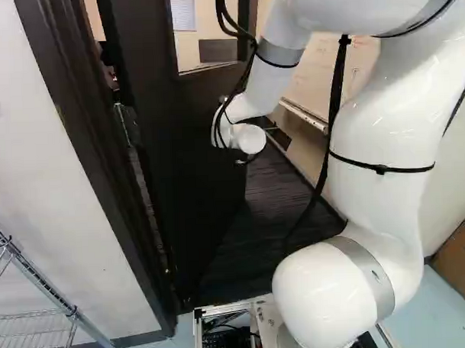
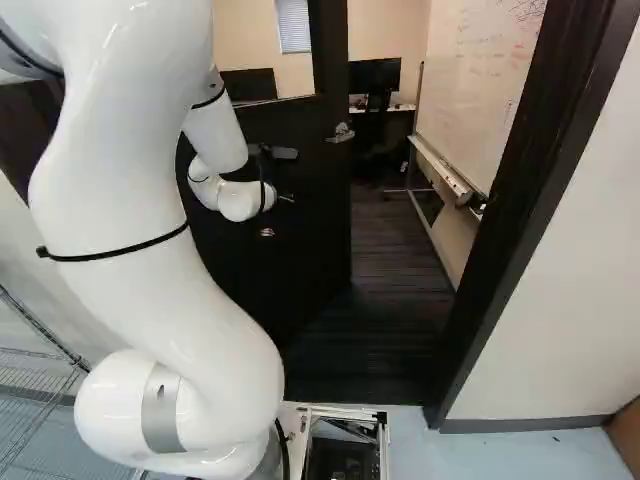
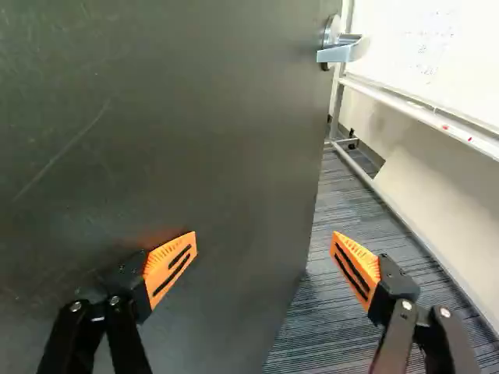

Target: Open the door and move inside

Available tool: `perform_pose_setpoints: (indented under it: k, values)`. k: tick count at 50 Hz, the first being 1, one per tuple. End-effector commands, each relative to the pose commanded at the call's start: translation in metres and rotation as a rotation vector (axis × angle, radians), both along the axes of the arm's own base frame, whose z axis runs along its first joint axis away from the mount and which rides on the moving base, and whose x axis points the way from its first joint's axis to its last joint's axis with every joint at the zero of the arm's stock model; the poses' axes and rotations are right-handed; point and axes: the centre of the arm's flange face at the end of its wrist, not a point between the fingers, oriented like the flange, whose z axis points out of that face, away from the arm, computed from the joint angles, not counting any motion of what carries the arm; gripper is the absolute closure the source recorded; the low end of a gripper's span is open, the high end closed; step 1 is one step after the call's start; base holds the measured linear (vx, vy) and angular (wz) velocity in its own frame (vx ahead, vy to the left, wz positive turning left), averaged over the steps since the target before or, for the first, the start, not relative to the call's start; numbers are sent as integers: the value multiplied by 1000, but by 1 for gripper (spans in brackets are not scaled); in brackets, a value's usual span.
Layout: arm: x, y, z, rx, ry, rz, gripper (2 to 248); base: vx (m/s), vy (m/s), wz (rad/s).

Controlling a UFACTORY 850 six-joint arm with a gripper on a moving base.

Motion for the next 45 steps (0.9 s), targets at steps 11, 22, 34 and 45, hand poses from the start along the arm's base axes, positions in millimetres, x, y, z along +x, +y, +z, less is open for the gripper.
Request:
perform_pose_setpoints:
  k: [11, 22, 34, 45]
  values:
    - [13, 11, -1, 1, -5, 16, 3, 0, 0, 0]
    - [26, 21, -2, 2, -11, 31, 3, 0, 0, 0]
    - [39, 33, -3, 4, -17, 47, 3, 0, 0, 0]
    - [49, 44, -4, 5, -23, 61, 3, 0, 0, 0]
